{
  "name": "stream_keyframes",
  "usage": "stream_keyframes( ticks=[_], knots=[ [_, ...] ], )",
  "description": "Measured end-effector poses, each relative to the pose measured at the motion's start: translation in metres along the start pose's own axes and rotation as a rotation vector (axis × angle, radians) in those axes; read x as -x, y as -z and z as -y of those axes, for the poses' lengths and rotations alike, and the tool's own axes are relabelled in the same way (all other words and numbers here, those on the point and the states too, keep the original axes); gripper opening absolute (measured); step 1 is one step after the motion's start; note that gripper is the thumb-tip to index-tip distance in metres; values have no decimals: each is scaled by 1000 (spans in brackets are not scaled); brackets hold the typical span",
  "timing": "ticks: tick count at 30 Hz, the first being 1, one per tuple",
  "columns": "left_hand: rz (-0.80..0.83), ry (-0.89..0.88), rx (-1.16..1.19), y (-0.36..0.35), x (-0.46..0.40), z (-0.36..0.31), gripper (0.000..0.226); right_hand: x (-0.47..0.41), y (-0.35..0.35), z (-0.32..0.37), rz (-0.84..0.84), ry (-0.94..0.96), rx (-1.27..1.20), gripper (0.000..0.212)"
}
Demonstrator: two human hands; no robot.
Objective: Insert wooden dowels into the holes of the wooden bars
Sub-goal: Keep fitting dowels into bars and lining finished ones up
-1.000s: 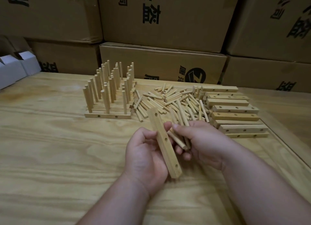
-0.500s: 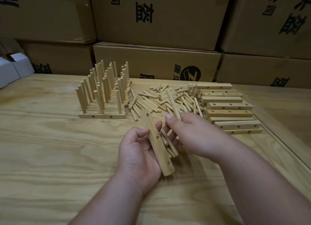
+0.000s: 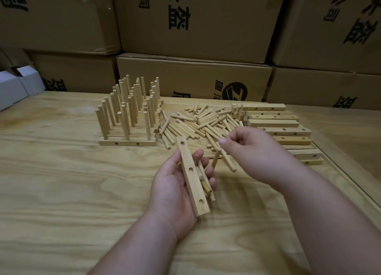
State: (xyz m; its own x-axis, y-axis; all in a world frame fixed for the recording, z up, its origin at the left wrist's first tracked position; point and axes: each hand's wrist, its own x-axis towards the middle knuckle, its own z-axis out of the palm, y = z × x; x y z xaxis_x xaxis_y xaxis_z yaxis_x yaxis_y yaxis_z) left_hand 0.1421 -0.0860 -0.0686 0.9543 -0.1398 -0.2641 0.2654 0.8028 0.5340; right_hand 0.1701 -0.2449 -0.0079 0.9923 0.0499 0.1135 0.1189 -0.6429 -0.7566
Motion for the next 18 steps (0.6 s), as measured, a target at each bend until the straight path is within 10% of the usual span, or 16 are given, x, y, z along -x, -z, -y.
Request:
stream_keyframes(
  ticks=[4,9,18],
  knots=[
    [-13,6,5,0,0,-1,46,-1,-10,-7,137,-34,97,9],
    [-32,8,-4,0,-1,0,47,2,-19,-10,389,-32,64,43],
    [-32,25,-22,-1,1,-1,47,-3,-15,-9,44,43,12,13]
  ],
)
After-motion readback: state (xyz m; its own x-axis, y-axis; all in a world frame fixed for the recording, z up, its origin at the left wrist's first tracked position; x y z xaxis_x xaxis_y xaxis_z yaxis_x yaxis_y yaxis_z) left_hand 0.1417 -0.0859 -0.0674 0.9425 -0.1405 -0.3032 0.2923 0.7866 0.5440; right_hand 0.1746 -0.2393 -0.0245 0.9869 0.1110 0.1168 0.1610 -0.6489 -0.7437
